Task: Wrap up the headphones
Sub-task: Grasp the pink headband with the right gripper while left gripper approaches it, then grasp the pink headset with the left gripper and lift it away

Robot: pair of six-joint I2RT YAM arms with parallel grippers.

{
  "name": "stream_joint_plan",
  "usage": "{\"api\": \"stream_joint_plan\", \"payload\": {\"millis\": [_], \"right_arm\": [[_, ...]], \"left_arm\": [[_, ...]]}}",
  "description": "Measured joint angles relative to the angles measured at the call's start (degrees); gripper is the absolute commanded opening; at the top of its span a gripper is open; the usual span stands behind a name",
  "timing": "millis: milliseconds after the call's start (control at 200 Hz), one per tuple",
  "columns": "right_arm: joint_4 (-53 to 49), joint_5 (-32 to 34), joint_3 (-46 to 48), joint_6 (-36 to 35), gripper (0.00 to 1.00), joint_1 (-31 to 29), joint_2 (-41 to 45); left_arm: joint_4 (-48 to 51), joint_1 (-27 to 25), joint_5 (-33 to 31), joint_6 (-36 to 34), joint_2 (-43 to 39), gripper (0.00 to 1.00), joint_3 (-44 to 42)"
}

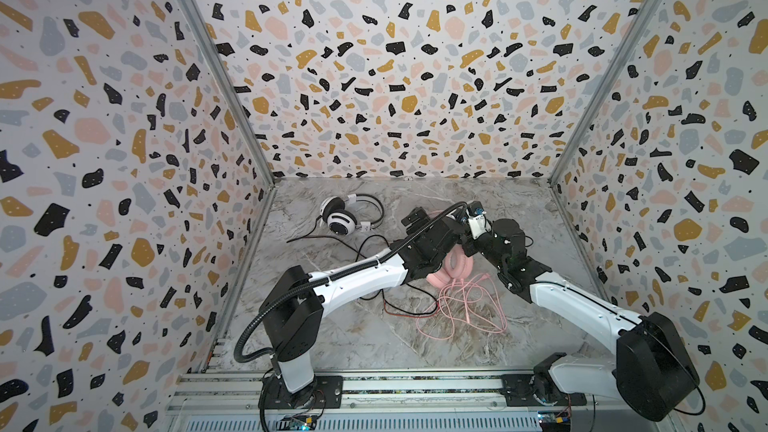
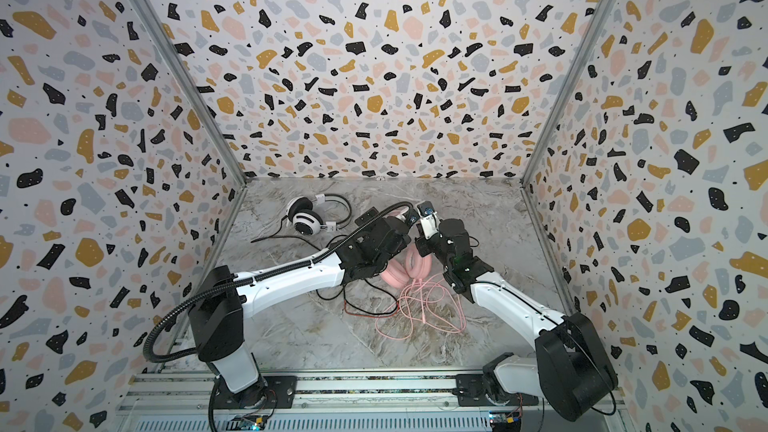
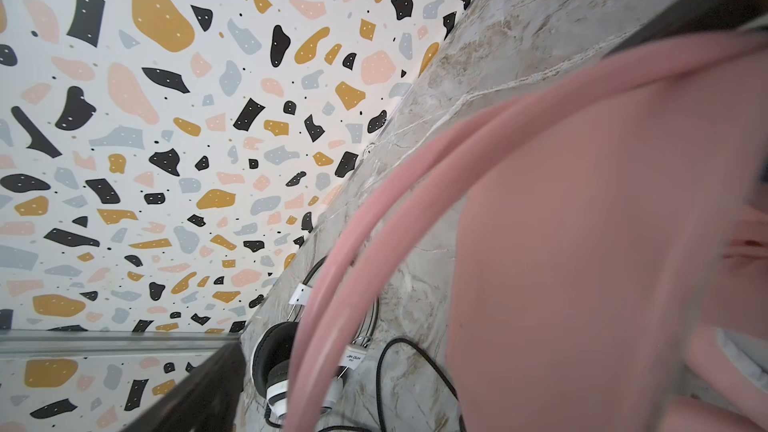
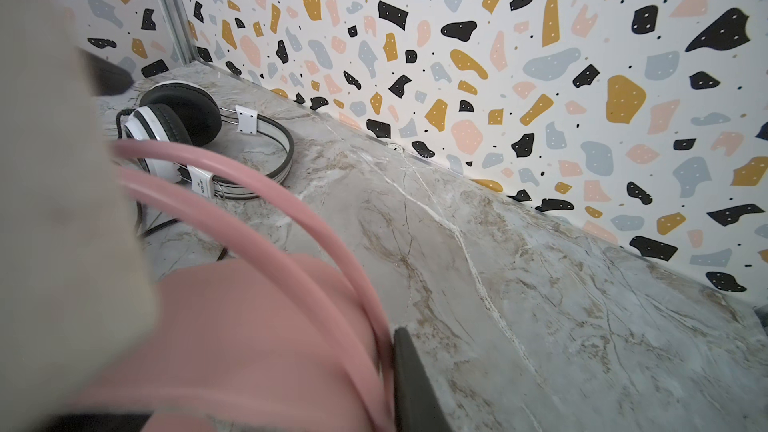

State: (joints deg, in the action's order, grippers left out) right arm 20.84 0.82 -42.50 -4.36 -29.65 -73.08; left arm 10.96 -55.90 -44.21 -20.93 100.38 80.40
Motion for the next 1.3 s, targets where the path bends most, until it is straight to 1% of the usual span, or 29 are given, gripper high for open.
{"api": "stream_joint_plan", "payload": {"millis": [100, 250, 375, 486, 621, 726, 811, 881, 956, 1016, 1086, 1146, 1221, 1302], "right_arm": [[0.2, -0.8, 0.0, -0.3, 0.16, 0.0, 0.0], [0.2, -2.1, -0.1, -1.4, 0.16, -1.5, -0.1], [0.2, -1.5, -0.1, -2.5, 0.16, -3.0, -0.2], [0.3, -2.9, -0.1, -4.6, 0.16, -4.6, -0.2], [0.1, -4.7, -0.2, -6.3, 0.16, -5.3, -0.2], [0.1, -5.0, -0.2, -6.6, 0.16, -5.3, -0.2], [0.2, -5.0, -0.2, -6.6, 0.16, -5.3, -0.1], [0.2, -5.0, -0.1, -6.6, 0.16, -5.3, 0.4], [0.6, -4.9, 0.4, -6.6, 0.16, -5.3, 1.5], [1.1, -5.0, 1.2, -6.6, 0.16, -5.4, 2.8], [2.1, -5.8, 2.2, -6.6, 0.16, -5.8, 4.8], [2.8, -6.4, 2.5, -6.6, 0.16, -6.4, 6.3], [3.5, -6.9, 2.6, -6.7, 0.16, -6.8, 7.1], [3.6, -7.1, 2.8, -6.7, 0.16, -6.8, 7.1]], "left_arm": [[-0.7, 0.0, -0.1, -0.5, -0.8, 1.0, -0.3], [-2.6, 0.8, 0.5, -0.7, -4.0, 1.0, -3.4], [-2.4, 2.9, 2.0, 0.0, -5.6, 1.0, -4.2], [-2.8, 4.5, 3.3, 0.0, -6.0, 1.0, -4.2], [-1.9, 4.7, 5.3, 0.1, -6.1, 1.0, -4.2], [-1.3, 4.9, 6.3, 0.6, -6.1, 0.97, -4.2], [-1.3, 4.9, 6.3, 0.8, -6.1, 0.9, -4.2], [-1.4, 4.9, 6.5, 1.1, -6.1, 0.8, -4.2], [-1.8, 4.9, 7.3, 1.4, -6.1, 0.75, -4.2], [-1.9, 4.8, 7.8, 1.5, -6.1, 0.66, -4.2], [-1.2, 5.2, 8.1, 1.3, -5.9, 0.62, -4.2], [-0.3, 5.4, 8.3, 1.2, -5.4, 0.55, -4.2], [0.0, 5.7, 8.4, 1.2, -4.9, 0.52, -4.2], [0.2, 5.8, 8.6, 1.4, -4.8, 0.44, -4.1]]}}
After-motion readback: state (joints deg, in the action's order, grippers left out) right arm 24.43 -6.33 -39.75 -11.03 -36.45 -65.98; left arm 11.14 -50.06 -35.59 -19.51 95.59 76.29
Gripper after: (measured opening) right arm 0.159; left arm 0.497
